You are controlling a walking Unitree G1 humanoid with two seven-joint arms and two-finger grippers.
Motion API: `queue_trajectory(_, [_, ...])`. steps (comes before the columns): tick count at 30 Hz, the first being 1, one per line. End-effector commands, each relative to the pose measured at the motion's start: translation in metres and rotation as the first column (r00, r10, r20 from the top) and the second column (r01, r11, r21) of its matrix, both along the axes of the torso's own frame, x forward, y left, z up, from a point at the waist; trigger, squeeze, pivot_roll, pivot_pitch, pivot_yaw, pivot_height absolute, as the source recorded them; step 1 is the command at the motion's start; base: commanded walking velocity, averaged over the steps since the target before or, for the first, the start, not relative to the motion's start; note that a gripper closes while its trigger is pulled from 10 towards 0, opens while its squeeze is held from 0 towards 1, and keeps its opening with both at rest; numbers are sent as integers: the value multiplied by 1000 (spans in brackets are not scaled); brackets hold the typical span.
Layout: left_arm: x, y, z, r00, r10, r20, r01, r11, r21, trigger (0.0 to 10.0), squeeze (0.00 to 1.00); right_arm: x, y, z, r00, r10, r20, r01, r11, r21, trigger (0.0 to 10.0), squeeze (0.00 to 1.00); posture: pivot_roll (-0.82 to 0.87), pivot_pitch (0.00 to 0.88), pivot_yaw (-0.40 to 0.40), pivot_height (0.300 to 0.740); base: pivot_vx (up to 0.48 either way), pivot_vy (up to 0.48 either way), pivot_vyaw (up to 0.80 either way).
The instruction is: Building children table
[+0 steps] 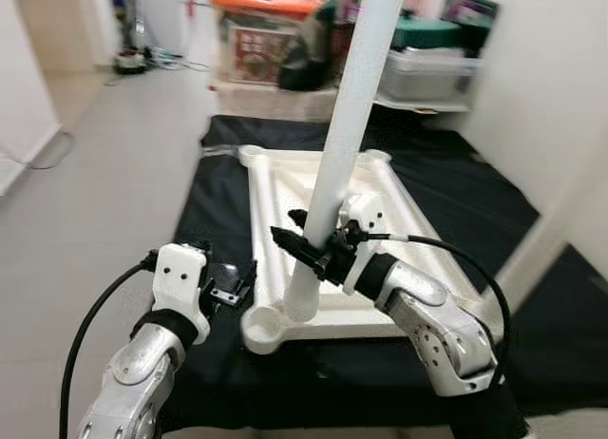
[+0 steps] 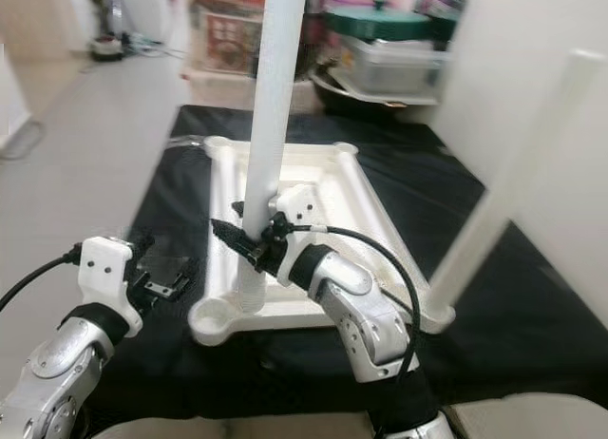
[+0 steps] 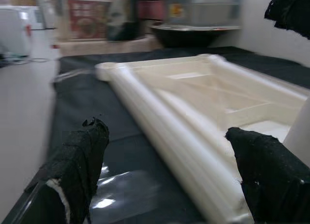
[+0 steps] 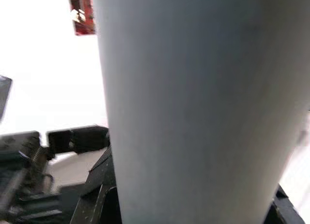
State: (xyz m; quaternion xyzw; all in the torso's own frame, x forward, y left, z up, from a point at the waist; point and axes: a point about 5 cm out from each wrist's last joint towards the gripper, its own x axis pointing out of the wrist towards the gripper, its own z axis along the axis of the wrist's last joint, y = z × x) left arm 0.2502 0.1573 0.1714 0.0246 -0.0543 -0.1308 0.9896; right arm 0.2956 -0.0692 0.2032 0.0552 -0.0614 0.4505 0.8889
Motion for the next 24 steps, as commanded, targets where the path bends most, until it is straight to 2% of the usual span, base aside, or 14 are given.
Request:
queue_trajectory(1, [-1,-2,3,1000,-19,7,19,1000,4,10000,0,-1,-2,2,1000,-3,9,3,1000,10,10000,0,125,0,-144,740,0,0,0])
queue_trajectory(13, [-2,-1,2,1000,-24,-2,24,1000,6,10000,0,0,-4,3,1000,-5,16,5,1000,5,10000,0,122,0,-150,740,0,0,0])
queue_trajectory(16, [-2,-4,-1,999,-41,-22,40,999,-11,10000,0,0,-4,2,1000,-8,16,8,1000,-2,10000,0,120,0,-151,740,0,420,0])
queue_trajectory(19, [-2,-5,1,999,-45,-1,45,999,-14,10000,0,0,-4,2,1000,-13,18,13,1000,-8,10000,0,116,0,-150,740,0,480,0])
queue_trajectory(24, [-2,-5,1,999,-38,6,38,999,-12,10000,0,0,-5,0,1000,-14,19,15,1000,-17,10000,0,114,0,-151,740,0,0,0])
